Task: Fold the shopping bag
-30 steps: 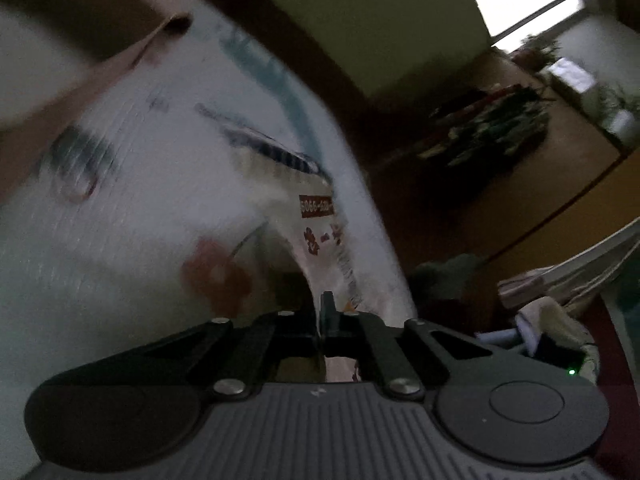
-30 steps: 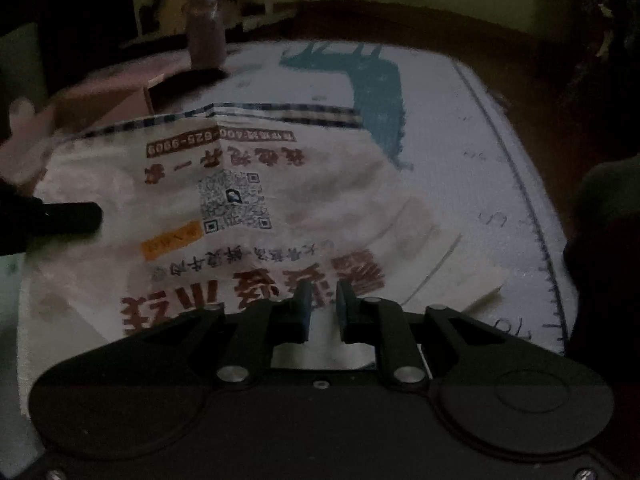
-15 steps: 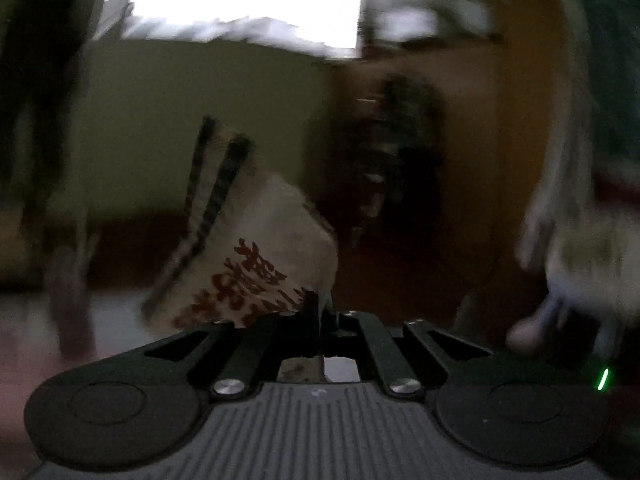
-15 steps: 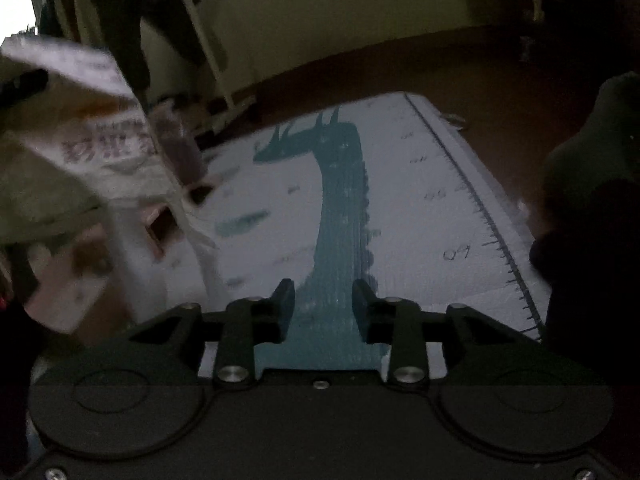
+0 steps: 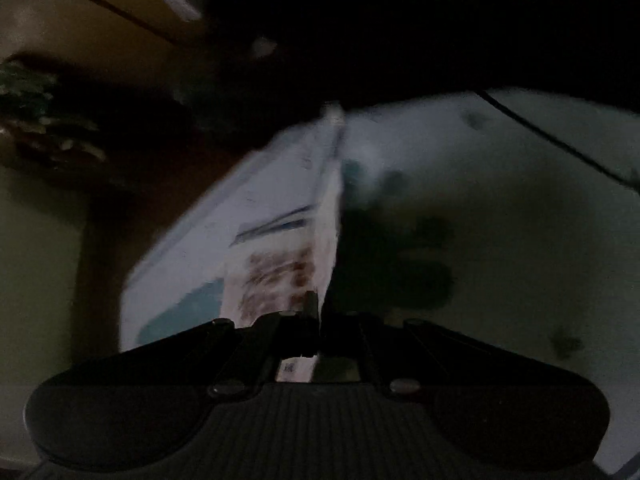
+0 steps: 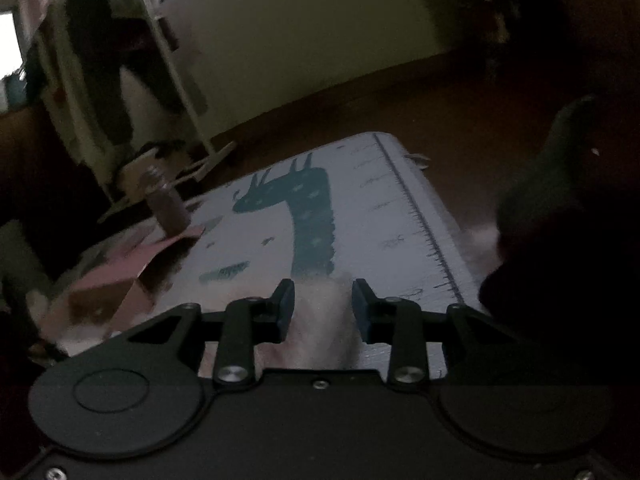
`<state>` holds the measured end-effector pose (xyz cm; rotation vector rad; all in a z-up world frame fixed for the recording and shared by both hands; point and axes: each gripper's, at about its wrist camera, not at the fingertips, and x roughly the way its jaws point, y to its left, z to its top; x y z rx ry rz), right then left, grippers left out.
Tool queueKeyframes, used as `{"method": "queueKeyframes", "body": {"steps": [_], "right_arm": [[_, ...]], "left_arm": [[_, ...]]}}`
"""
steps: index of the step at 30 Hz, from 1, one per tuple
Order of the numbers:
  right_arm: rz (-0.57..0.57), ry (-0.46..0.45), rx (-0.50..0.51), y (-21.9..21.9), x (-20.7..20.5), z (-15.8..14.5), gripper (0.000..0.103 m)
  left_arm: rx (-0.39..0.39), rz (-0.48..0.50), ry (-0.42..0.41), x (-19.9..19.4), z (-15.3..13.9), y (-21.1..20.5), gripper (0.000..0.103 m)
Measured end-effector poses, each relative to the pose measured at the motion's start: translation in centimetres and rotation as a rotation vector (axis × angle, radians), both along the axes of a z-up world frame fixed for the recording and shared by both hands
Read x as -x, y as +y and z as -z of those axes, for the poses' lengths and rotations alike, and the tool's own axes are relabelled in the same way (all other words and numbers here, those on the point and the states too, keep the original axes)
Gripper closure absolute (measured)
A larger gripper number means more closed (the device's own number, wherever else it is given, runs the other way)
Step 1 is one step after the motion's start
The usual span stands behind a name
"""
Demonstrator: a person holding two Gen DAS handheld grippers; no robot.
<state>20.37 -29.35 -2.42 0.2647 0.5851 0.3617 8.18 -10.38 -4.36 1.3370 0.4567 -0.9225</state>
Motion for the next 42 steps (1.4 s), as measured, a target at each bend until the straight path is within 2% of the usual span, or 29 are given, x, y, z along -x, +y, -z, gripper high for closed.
{"method": "queueKeyframes", "body": {"steps": [4, 8, 11, 13, 16, 18, 20, 23, 27, 30, 32, 33, 37, 40, 42], "right_arm": [[-0.101, 0.028, 0.054, 1.6, 0.0, 0.8, 0.070], [-0.200, 0.062, 0.135, 3.8, -0.6, 2.3, 0.072], [-0.320, 0.094, 0.233, 6.4, -1.0, 4.0, 0.076], [-0.373, 0.110, 0.262, 7.5, -1.4, 4.7, 0.082], [-0.431, 0.157, 0.331, 9.0, -2.0, 6.4, 0.083], [-0.443, 0.168, 0.391, 9.6, -2.2, 7.6, 0.083], [-0.449, 0.189, 0.377, 9.6, -2.5, 7.5, 0.083], [-0.476, 0.192, 0.395, 9.6, -2.4, 7.5, 0.083], [-0.517, 0.199, 0.423, 9.4, -2.1, 7.1, 0.083], [-0.522, 0.134, 0.373, 7.1, -0.3, 4.4, 0.081], [-0.526, 0.060, 0.321, 5.7, 1.3, 2.5, 0.058], [-0.528, 0.020, 0.294, 5.0, 2.1, 1.6, 0.043], [-0.687, -0.125, 0.257, 5.2, 5.4, -0.1, 0.034], [-0.802, -0.207, 0.411, 8.0, 7.9, 1.0, 0.035], [-0.823, -0.321, 0.613, 10.6, 9.9, 3.0, 0.035]], "left_arm": [[0.054, -0.079, 0.000, 1.9, 2.4, 0.1, 0.102], [0.128, -0.168, 0.009, 2.2, 3.3, 0.0, 0.102], [0.153, -0.172, -0.013, 3.2, 3.6, -0.8, 0.102], [0.165, -0.169, -0.040, 3.7, 3.5, -0.8, 0.102], [0.183, -0.213, -0.039, 4.1, 4.1, -0.2, 0.101], [0.161, -0.240, -0.082, 4.4, 4.9, 0.4, 0.101], [0.168, -0.275, -0.129, 4.7, 5.3, 1.3, 0.101], [0.218, -0.334, -0.179, 5.1, 5.2, 2.8, 0.101], [0.307, -0.365, -0.142, 4.6, 2.4, 4.0, 0.101], [0.366, -0.381, -0.137, 3.7, 0.5, 4.7, 0.101], [0.363, -0.373, -0.150, 3.0, -0.3, 5.1, 0.101], [0.358, -0.370, -0.155, 2.7, -0.5, 5.3, 0.101], [0.338, -0.360, -0.121, 1.6, -1.0, 6.1, 0.101], [0.299, -0.320, -0.071, 1.7, -1.5, 6.7, 0.101], [0.265, -0.274, -0.041, 1.6, -2.0, 7.0, 0.101]]}}
